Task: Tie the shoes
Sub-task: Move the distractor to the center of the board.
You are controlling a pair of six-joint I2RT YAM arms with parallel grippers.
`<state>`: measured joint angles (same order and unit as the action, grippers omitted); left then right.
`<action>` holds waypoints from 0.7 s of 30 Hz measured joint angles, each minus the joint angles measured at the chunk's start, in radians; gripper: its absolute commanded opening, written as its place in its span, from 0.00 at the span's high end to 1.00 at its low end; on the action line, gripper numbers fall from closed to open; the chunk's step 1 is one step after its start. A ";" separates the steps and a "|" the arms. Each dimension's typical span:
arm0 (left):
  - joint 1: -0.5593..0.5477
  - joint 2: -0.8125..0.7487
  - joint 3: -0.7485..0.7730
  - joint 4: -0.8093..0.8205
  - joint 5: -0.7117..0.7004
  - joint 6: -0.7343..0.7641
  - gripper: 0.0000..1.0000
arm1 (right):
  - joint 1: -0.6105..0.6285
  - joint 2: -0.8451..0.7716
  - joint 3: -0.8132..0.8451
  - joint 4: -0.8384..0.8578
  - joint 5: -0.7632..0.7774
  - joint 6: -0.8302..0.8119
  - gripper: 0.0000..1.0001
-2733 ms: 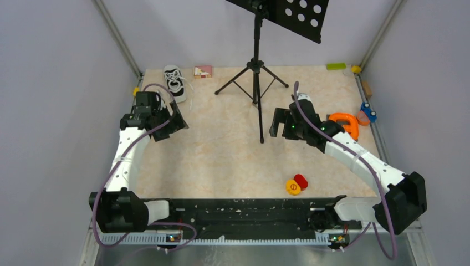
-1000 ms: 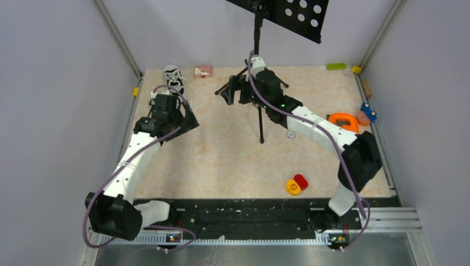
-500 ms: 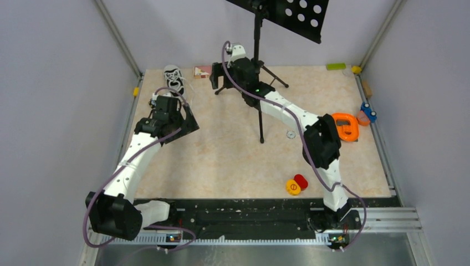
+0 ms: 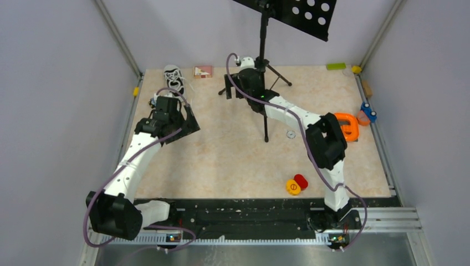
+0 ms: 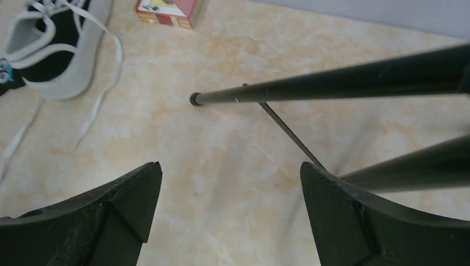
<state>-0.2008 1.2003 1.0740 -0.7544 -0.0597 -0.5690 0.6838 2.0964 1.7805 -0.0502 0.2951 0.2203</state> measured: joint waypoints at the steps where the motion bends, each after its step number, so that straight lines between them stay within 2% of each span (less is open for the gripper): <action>1: 0.000 0.000 0.000 0.001 0.004 0.000 0.04 | -0.005 -0.010 -0.027 0.001 0.005 0.001 0.01; 12: 0.000 0.020 0.000 0.014 0.042 0.006 0.04 | -0.120 -0.183 -0.270 0.019 0.042 -0.003 0.01; 21: 0.001 0.031 0.003 0.018 0.042 0.018 0.03 | -0.175 -0.298 -0.370 0.031 0.071 -0.026 0.01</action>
<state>-0.2001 1.2312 1.0767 -0.7361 -0.0181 -0.5510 0.5091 1.7988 1.4101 -0.0196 0.3656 0.1947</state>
